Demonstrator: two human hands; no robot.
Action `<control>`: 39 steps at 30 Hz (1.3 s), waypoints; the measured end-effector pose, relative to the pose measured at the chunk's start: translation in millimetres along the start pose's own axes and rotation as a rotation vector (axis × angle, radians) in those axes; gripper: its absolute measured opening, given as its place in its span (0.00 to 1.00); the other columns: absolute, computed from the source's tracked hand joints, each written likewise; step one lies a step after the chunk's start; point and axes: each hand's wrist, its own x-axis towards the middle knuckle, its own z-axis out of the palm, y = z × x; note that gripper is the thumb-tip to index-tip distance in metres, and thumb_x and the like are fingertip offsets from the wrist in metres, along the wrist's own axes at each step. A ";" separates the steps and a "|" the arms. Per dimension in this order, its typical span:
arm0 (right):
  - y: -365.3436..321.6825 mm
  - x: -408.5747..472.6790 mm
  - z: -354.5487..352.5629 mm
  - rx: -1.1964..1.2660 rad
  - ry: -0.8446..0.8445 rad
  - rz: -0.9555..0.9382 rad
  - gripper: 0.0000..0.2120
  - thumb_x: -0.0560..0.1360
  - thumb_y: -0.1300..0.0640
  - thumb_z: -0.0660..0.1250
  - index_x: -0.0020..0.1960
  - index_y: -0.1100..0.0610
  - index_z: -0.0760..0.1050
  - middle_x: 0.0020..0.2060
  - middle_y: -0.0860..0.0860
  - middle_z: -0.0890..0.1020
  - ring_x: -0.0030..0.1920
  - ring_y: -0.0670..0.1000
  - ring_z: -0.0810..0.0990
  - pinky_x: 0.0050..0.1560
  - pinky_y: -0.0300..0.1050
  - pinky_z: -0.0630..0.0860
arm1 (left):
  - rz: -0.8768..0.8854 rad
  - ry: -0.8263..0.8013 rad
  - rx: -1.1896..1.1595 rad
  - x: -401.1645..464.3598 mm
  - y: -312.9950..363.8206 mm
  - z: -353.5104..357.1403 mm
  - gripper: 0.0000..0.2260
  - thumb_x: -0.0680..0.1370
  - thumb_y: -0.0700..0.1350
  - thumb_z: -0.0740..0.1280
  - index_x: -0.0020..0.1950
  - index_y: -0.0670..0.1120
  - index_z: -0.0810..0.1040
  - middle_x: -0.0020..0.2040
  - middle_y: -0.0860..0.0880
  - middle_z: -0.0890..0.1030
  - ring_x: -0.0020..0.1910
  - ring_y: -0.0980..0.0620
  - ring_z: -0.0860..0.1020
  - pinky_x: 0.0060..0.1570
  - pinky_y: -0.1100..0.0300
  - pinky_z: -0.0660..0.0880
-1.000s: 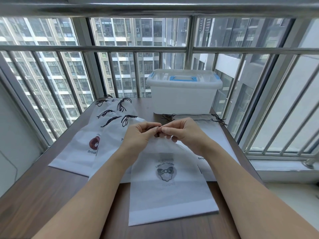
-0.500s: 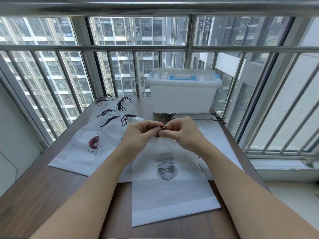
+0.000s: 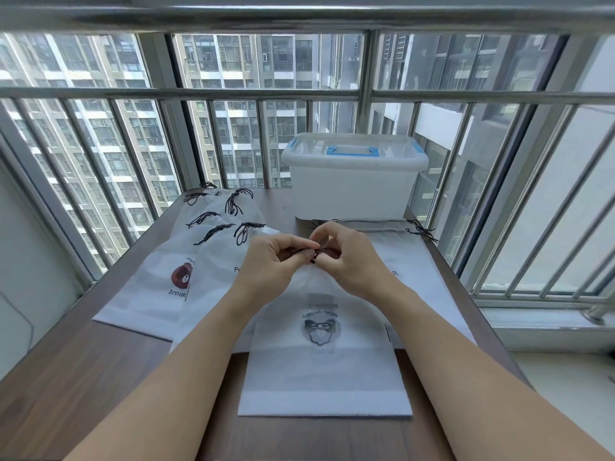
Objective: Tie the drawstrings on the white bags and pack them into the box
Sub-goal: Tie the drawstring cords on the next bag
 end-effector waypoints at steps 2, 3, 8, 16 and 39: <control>0.7 0.9 0.7 0.044 -0.052 -0.004 0.07 0.74 0.61 0.67 0.46 0.52 0.81 0.34 0.52 0.82 0.33 0.46 0.73 0.37 0.44 0.72 | -0.008 0.006 -0.023 0.8 -1.1 -0.4 0.06 0.76 0.31 0.70 0.50 0.38 0.85 0.45 0.45 0.87 0.46 0.51 0.85 0.49 0.65 0.78; 0.1 1.2 0.6 0.098 -0.074 0.006 0.08 0.74 0.62 0.66 0.46 0.53 0.82 0.36 0.55 0.83 0.35 0.47 0.74 0.39 0.45 0.72 | -0.015 0.013 -0.034 1.0 -1.4 -0.6 0.07 0.76 0.31 0.70 0.50 0.39 0.85 0.45 0.45 0.87 0.46 0.50 0.85 0.49 0.65 0.78; 2.3 -1.2 -12.1 0.412 -0.207 0.140 0.05 0.78 0.62 0.70 0.49 0.62 0.84 0.30 0.49 0.78 0.31 0.45 0.69 0.34 0.37 0.65 | -0.063 0.025 -0.094 0.8 0.5 -1.1 0.07 0.77 0.33 0.70 0.49 0.42 0.86 0.43 0.45 0.87 0.43 0.54 0.83 0.47 0.67 0.77; 2.4 -2.2 -16.8 0.678 -0.259 0.251 0.03 0.71 0.59 0.75 0.40 0.54 0.82 0.42 0.55 0.86 0.35 0.47 0.71 0.31 0.33 0.65 | -0.120 -0.016 -0.222 0.2 2.7 -3.5 0.06 0.77 0.33 0.70 0.50 0.41 0.85 0.43 0.46 0.86 0.43 0.53 0.83 0.47 0.66 0.77; 9.7 -0.7 -17.4 0.856 -0.273 0.283 0.18 0.73 0.66 0.73 0.63 0.66 0.78 0.51 0.58 0.84 0.53 0.54 0.84 0.59 0.45 0.75 | -0.124 0.002 -0.234 1.2 2.6 -2.1 0.07 0.76 0.31 0.70 0.51 0.39 0.85 0.44 0.45 0.87 0.43 0.52 0.84 0.48 0.65 0.78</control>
